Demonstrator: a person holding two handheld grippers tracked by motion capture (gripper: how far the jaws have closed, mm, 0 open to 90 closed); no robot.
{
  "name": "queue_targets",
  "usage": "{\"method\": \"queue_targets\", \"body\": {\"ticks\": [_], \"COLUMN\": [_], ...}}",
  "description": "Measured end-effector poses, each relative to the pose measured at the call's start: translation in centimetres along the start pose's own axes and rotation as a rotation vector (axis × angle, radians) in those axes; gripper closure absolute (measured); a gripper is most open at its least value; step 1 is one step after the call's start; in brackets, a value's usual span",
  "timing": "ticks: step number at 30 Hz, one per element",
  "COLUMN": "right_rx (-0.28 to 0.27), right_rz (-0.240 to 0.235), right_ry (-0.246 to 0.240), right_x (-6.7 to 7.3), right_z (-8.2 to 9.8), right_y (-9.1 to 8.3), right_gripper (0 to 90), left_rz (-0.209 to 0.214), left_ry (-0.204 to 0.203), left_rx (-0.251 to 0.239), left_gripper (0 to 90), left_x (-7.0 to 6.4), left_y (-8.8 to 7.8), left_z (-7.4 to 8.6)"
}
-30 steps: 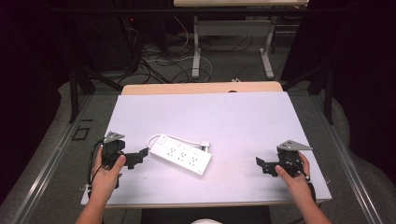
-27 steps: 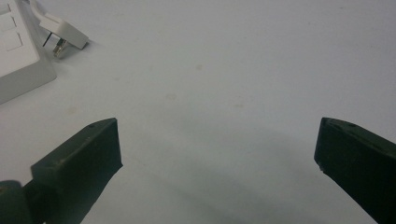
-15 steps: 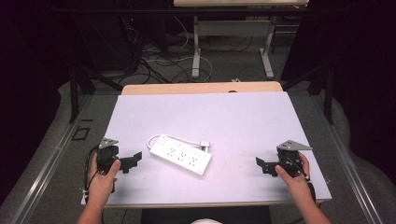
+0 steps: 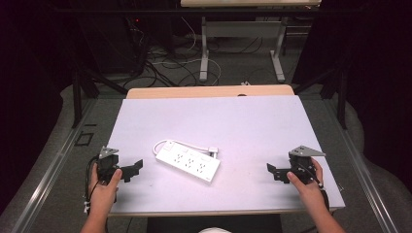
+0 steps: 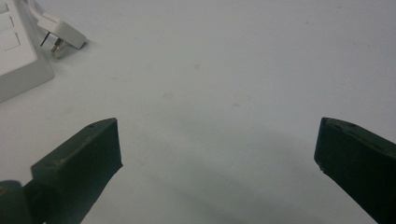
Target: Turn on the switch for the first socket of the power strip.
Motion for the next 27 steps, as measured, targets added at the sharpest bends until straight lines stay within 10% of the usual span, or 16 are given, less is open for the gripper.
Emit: {"method": "queue_targets", "body": {"ticks": [27], "right_rx": [0.003], "right_rz": [0.0], "right_ry": [-0.003], "right_x": [-0.14], "right_z": [0.1], "right_y": [0.1], "right_gripper": [0.2], "left_rz": [-0.019], "left_ry": [-0.019], "left_rx": [0.01], "left_gripper": [0.5], "left_x": [1.07], "left_y": [0.86], "left_z": [0.78]}}
Point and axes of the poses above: each handheld gripper's, and its own axes: y roughly forward along the jaws, z roughly out of its underside, x roughly to its left, the point moved 2 cm from there along y, roughly forward along the jaws, and after that the axes turned 15 degrees about -y, right-handed, at the moved point
